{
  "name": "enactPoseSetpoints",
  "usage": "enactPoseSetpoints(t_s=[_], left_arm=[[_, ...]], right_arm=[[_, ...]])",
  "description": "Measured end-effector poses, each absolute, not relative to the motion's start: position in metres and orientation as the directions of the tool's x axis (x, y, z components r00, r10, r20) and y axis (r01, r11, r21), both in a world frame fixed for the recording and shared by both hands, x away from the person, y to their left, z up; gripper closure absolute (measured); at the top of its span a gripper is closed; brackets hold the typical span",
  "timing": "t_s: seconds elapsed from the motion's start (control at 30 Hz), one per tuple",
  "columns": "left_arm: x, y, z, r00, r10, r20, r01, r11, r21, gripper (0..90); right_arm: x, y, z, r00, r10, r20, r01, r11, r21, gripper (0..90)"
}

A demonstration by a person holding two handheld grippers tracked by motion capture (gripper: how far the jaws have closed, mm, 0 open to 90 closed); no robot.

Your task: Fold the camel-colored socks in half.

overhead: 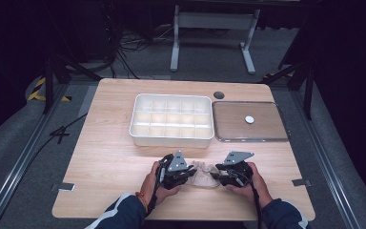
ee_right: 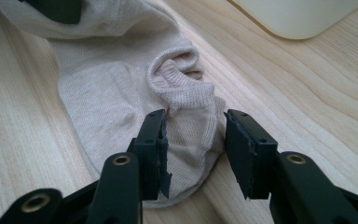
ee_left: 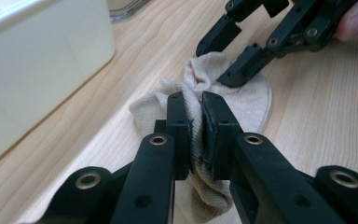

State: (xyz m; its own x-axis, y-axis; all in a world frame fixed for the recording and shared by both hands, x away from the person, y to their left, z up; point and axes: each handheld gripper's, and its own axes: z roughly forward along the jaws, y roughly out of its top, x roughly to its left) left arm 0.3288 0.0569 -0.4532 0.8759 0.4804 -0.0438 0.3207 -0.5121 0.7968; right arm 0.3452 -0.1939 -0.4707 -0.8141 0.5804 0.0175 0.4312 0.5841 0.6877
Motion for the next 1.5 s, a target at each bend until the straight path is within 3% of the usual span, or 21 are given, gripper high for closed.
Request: enactPoseSetpoints(t_s=[0.97, 1.1, 1.2, 1.3, 1.4, 1.5], left_arm=[[0.328, 0.009, -0.464, 0.891, 0.454, -0.026, 0.294, -0.531, 0.795, 81.3], [0.326, 0.006, -0.465, 0.895, 0.445, -0.029, 0.286, -0.525, 0.802, 69.5], [0.324, 0.007, -0.456, 0.901, 0.434, 0.016, 0.248, -0.544, 0.802, 53.4], [0.322, 0.018, -0.442, 0.907, 0.421, 0.015, 0.226, -0.516, 0.827, 46.1], [0.322, 0.037, -0.428, 0.904, 0.426, -0.009, 0.238, -0.487, 0.841, 49.9], [0.323, 0.058, -0.426, 0.905, 0.423, -0.034, 0.252, -0.472, 0.845, 63.8]], right_arm=[[0.345, -0.193, -0.471, -0.814, 0.580, 0.017, 0.432, 0.586, 0.686, 59.6], [0.345, -0.194, -0.471, -0.816, 0.578, 0.021, 0.432, 0.584, 0.687, 59.6], [0.346, -0.194, -0.472, -0.815, 0.578, 0.027, 0.436, 0.582, 0.687, 59.6], [0.346, -0.194, -0.472, -0.815, 0.578, 0.031, 0.437, 0.579, 0.688, 59.6], [0.346, -0.195, -0.472, -0.815, 0.579, 0.033, 0.438, 0.577, 0.689, 59.5], [0.346, -0.195, -0.472, -0.815, 0.579, 0.033, 0.438, 0.577, 0.689, 59.5]])
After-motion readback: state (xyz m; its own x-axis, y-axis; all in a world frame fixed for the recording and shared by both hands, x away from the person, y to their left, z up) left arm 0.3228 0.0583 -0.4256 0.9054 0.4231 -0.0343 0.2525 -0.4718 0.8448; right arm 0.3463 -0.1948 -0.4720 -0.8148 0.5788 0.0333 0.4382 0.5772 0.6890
